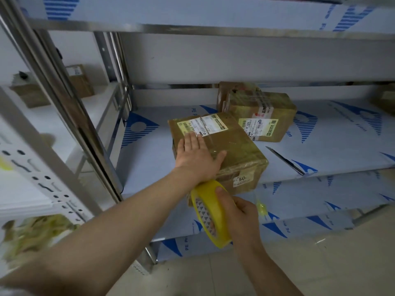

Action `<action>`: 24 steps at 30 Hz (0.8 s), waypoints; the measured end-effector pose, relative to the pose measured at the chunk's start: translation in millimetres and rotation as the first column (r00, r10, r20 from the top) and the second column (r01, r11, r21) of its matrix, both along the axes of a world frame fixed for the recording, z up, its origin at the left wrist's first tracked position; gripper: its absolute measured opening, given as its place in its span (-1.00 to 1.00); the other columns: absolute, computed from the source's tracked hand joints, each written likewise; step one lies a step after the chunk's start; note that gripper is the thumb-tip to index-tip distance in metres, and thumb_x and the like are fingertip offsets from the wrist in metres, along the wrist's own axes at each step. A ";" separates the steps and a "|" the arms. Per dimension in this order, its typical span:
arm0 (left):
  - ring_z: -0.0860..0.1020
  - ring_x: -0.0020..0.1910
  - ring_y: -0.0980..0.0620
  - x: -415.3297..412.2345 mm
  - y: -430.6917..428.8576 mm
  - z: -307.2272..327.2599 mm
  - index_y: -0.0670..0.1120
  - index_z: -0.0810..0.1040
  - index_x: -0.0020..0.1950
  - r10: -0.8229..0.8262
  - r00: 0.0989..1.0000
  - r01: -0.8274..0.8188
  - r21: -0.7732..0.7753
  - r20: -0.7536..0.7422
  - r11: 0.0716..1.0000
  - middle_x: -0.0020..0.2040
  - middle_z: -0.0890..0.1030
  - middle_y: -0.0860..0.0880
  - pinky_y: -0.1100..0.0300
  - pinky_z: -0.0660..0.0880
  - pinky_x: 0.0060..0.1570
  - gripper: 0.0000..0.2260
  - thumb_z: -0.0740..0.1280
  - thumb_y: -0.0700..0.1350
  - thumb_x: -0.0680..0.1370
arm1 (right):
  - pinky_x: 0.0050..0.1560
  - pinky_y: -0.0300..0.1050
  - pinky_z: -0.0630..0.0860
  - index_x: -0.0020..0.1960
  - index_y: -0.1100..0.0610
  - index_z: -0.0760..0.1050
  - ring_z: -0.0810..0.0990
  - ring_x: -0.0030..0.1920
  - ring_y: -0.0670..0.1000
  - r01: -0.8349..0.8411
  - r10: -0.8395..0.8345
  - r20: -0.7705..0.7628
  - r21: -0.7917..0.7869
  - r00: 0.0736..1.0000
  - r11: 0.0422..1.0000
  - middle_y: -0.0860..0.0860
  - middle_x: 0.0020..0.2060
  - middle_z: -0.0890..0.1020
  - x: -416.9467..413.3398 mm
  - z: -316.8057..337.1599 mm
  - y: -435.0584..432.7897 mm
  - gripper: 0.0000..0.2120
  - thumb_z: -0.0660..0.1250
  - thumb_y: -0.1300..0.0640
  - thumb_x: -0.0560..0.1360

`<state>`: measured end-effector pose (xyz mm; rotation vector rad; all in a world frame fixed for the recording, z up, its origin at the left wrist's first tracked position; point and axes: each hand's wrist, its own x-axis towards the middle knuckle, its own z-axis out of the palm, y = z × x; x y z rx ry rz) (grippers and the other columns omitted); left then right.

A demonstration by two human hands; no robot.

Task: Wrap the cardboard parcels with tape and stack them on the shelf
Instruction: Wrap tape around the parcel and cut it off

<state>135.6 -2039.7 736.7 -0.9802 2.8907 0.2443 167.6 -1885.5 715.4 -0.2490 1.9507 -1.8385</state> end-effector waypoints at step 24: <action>0.08 0.50 -0.18 -41.8 -100.6 8.0 -0.20 0.07 0.54 0.111 0.991 -0.112 -0.016 -0.081 0.994 0.52 0.15 -0.22 -0.03 0.00 0.47 -0.39 -0.09 0.18 0.63 | -0.55 -0.33 0.21 -0.58 0.04 0.18 0.23 -0.59 -0.08 -0.001 -0.001 0.035 0.045 0.999 0.999 -0.03 -0.62 0.23 -5.9 -5.5 -2.9 -0.45 0.38 -0.03 0.45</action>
